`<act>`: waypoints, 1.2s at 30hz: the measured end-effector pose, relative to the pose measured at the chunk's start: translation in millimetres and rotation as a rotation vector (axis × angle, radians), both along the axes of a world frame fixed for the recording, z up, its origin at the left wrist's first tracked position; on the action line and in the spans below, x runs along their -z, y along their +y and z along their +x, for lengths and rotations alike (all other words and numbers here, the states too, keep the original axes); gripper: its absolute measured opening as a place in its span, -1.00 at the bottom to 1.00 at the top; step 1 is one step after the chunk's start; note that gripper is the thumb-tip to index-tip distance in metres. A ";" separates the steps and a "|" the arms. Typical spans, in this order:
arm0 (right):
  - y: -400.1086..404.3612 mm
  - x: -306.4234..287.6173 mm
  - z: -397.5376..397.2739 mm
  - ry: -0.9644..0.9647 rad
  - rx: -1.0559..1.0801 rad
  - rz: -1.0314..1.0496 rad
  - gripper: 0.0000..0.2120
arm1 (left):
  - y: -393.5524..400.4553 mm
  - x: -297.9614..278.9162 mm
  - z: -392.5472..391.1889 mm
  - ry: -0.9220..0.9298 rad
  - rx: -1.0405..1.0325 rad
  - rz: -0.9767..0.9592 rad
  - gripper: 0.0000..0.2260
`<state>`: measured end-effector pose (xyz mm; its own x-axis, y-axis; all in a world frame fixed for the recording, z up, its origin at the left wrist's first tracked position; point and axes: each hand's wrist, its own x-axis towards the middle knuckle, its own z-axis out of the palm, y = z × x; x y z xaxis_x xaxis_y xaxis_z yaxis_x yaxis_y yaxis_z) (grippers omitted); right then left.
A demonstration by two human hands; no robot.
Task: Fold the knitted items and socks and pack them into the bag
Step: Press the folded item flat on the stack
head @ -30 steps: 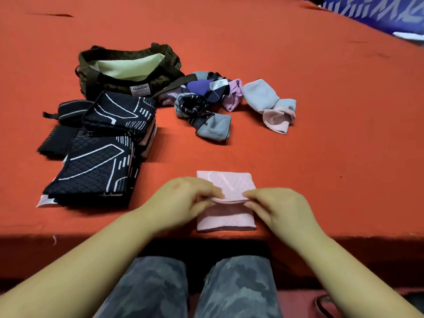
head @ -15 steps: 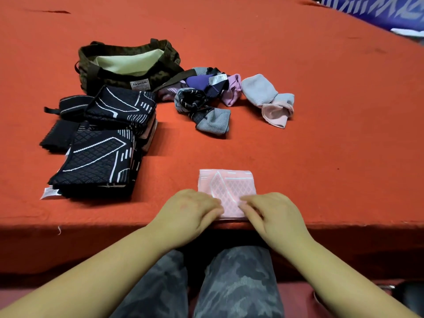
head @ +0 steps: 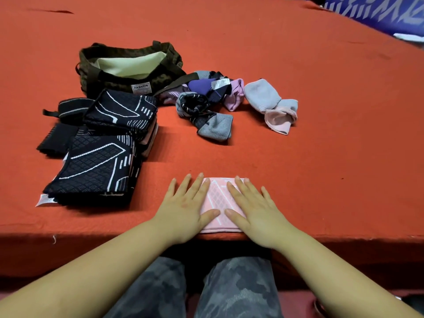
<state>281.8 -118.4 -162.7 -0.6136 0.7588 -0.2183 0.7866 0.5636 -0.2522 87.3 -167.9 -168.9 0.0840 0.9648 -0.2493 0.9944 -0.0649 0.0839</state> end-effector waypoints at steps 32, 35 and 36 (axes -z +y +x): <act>48.9 -137.1 -79.4 0.895 0.255 -0.431 -0.85 | 13.4 -96.7 -57.0 -1.707 -0.737 -0.005 -0.89; 34.0 -125.4 -119.4 1.030 0.332 -0.513 -0.82 | 3.9 -102.5 -81.0 -1.543 -0.763 0.177 -0.84; 28.8 -121.5 -133.0 1.062 0.352 -0.539 -0.84 | 1.0 -104.4 -91.7 -1.470 -0.775 0.256 -0.84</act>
<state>148.8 -89.6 -41.2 -0.4586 0.8856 -0.0732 0.1390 -0.0099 -0.9902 -4.4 -166.9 -64.5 -0.3942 0.8878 -0.2376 -0.1116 0.2104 0.9712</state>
